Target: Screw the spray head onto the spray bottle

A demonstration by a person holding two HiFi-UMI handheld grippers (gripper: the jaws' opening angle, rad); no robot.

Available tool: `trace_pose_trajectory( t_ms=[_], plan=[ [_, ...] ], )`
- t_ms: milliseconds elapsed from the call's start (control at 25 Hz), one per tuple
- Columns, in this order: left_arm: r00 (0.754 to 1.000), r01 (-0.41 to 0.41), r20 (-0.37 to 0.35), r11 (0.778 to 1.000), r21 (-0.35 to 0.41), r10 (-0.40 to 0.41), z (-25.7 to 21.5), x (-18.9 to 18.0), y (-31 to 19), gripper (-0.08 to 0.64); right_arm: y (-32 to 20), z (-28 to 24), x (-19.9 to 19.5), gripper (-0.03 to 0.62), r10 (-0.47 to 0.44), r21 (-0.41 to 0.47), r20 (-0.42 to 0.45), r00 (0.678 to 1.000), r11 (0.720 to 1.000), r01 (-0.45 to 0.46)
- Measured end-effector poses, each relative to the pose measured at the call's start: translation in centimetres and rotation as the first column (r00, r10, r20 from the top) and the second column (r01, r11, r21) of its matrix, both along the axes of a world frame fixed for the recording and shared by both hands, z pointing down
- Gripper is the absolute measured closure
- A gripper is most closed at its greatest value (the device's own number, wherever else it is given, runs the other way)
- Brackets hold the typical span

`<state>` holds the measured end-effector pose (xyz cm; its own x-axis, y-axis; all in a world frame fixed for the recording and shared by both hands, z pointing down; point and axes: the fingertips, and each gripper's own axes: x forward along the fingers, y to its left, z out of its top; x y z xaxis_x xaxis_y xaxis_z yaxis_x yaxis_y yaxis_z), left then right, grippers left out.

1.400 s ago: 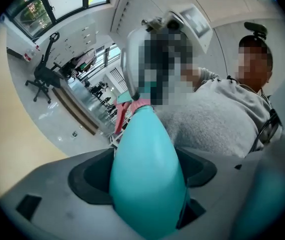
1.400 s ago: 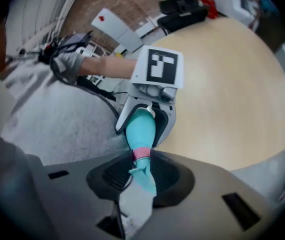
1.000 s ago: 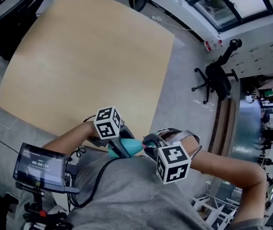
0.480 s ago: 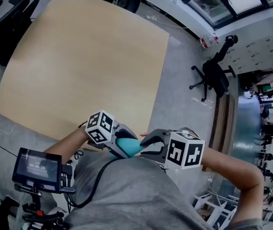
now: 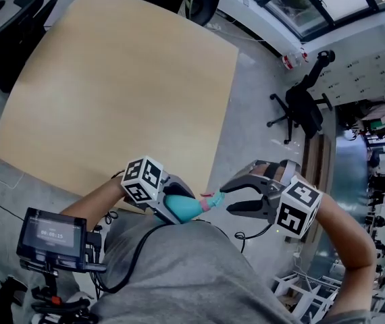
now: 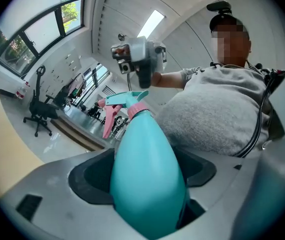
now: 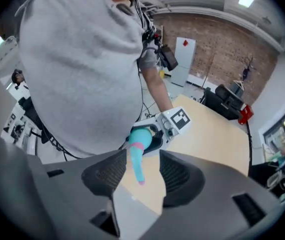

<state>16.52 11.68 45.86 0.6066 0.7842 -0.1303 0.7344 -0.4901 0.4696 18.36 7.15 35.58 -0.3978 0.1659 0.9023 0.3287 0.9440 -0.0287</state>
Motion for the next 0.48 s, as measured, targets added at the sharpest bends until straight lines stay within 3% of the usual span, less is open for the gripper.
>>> trace_pose_trajectory(
  t_ms=[80,320,360,400,480],
  plan=[
    [1.0,-0.006,-0.003,1.0,0.009,0.006,0.0,0.0,0.0,0.179,0.4,2.0,1.6,0.362,0.005,-0.014,-0.019,1.0,1.0,-0.006],
    [1.0,-0.014,-0.004,0.999,0.029,0.014,0.2,-0.2,0.1,0.179,0.8,6.2,1.3,0.365,-0.033,0.076,0.001,0.999,0.997,0.033],
    [1.0,-0.014,-0.002,0.999,0.029,0.014,0.2,-0.2,0.1,0.179,0.7,6.3,1.1,0.399,-0.03,0.089,0.015,0.999,0.996,0.028],
    [1.0,-0.014,0.001,0.999,0.029,0.014,0.3,-0.3,0.1,0.179,0.8,6.4,1.0,0.509,-0.026,0.091,0.022,0.999,0.996,0.024],
    [1.0,-0.014,0.007,1.0,0.028,0.013,0.5,-0.4,0.1,0.179,1.2,6.6,0.9,0.52,-0.009,0.069,0.02,1.0,0.998,0.008]
  ],
)
